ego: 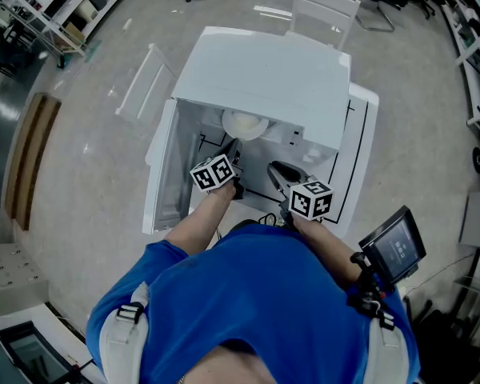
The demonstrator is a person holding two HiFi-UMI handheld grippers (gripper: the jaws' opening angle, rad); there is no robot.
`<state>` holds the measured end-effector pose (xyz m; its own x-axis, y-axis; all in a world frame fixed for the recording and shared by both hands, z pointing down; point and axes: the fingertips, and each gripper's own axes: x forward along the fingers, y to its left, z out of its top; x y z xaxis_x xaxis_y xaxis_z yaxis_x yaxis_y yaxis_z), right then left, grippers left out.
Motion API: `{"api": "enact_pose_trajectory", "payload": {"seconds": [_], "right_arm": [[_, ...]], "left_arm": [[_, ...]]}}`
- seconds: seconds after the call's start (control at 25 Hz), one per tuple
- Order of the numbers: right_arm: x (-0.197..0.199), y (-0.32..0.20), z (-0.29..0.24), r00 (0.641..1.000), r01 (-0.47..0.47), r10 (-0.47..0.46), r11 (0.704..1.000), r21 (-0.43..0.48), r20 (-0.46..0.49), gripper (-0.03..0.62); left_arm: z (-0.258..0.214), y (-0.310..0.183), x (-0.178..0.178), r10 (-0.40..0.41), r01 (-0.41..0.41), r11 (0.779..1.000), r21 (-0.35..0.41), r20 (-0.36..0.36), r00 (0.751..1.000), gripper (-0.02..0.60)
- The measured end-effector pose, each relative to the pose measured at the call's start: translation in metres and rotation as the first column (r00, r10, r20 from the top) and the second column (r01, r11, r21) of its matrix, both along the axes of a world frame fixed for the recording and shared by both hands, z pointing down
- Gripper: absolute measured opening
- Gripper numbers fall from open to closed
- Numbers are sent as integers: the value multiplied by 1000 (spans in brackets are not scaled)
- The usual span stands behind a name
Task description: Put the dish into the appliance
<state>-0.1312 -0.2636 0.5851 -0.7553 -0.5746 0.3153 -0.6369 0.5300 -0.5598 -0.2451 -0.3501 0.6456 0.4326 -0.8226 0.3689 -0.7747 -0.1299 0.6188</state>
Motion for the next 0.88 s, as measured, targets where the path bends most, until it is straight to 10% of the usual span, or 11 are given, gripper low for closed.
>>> {"api": "enact_pose_trajectory", "payload": {"seconds": [0.88], "right_arm": [[1,-6,-5,1000,-25,25,1000,13,-15,40]], "left_arm": [[0,-30,8,41,-40,999,-17,29,999,6]]}}
